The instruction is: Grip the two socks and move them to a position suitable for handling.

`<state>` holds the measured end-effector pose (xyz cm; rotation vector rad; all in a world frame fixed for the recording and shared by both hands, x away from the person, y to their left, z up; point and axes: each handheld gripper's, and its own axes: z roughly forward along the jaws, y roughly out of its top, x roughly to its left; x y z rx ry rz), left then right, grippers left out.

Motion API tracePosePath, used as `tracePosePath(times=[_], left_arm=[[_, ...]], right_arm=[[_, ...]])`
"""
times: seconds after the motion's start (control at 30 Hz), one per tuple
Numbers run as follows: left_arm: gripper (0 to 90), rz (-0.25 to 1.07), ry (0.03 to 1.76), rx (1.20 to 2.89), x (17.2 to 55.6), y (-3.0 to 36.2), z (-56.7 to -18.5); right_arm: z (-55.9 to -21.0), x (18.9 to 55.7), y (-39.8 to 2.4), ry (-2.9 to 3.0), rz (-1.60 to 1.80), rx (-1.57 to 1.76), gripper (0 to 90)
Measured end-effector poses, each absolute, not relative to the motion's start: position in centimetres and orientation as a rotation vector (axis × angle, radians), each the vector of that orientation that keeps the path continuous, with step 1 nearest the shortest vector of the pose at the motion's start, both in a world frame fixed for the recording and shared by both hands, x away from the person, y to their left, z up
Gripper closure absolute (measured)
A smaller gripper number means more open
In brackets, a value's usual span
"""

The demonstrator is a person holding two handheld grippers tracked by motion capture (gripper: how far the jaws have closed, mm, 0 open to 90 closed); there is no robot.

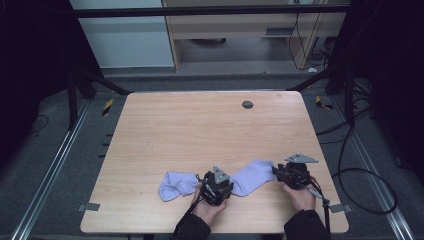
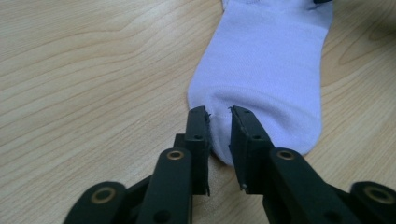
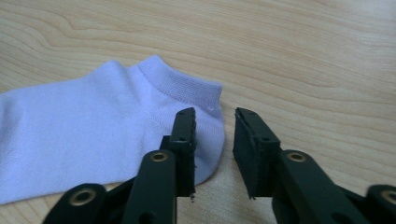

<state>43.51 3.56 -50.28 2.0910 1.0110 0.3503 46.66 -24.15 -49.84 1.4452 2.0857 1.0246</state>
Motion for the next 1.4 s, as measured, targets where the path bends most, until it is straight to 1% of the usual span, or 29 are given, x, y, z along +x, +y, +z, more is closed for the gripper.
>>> tracePosePath(times=[0.07,0.13,0.2,0.23,0.33,0.57,0.93,1.0,1.1,1.17,1.2,1.23,1.27,1.33,1.4], left_arm=[[81.5,0.346,1.009,2.090,43.5,3.5,-50.3],[85.5,0.335,1.007,2.091,43.5,3.4,-50.3],[87.5,0.333,1.010,2.090,43.6,3.4,-50.3],[87.9,0.325,1.011,2.091,43.7,3.4,-50.2],[88.3,0.315,1.007,2.079,43.7,3.5,-50.1],[88.3,0.332,1.004,2.048,44.6,4.2,-48.9],[87.6,0.334,0.997,2.094,45.7,3.8,-49.7],[85.9,0.333,0.992,2.095,45.8,3.7,-49.8],[80.7,0.332,0.997,2.082,45.9,4.0,-49.7],[75.4,0.336,0.987,2.077,45.8,4.1,-49.5],[75.4,0.342,0.983,2.063,45.7,4.2,-49.3],[69.5,0.352,0.968,2.058,45.6,4.6,-48.7],[66.6,0.347,0.959,2.058,45.6,4.8,-48.4],[61.3,0.323,0.940,2.052,45.7,5.3,-47.8],[57.3,0.342,0.934,2.037,45.7,6.0,-46.9]], right_arm=[[-50.0,46.8,-24.2,2.097,1.023,1.449,74.0],[-50.1,46.9,-24.2,2.111,1.012,1.448,79.4],[-50.0,46.8,-24.1,2.127,1.008,1.445,86.3],[-50.0,46.8,-24.1,2.131,1.008,1.446,87.3],[-49.7,46.6,-24.1,2.127,1.019,1.444,88.0],[-48.2,44.0,-24.3,2.109,1.075,1.387,87.9],[-48.5,40.7,-23.7,2.137,1.045,1.405,86.9],[-48.6,40.6,-23.6,2.148,1.040,1.420,85.9],[-49.0,40.5,-23.5,2.160,0.994,1.418,79.0],[-48.9,40.5,-23.6,2.149,1.002,1.408,77.4],[-48.7,40.4,-23.5,2.138,1.022,1.412,75.0],[-48.3,40.4,-23.6,2.115,1.041,1.390,69.8],[-48.2,40.4,-23.6,2.101,1.052,1.377,66.6],[-47.9,40.3,-23.5,2.085,1.075,1.366,63.8],[-47.6,40.3,-23.2,2.079,1.104,1.342,60.4]])
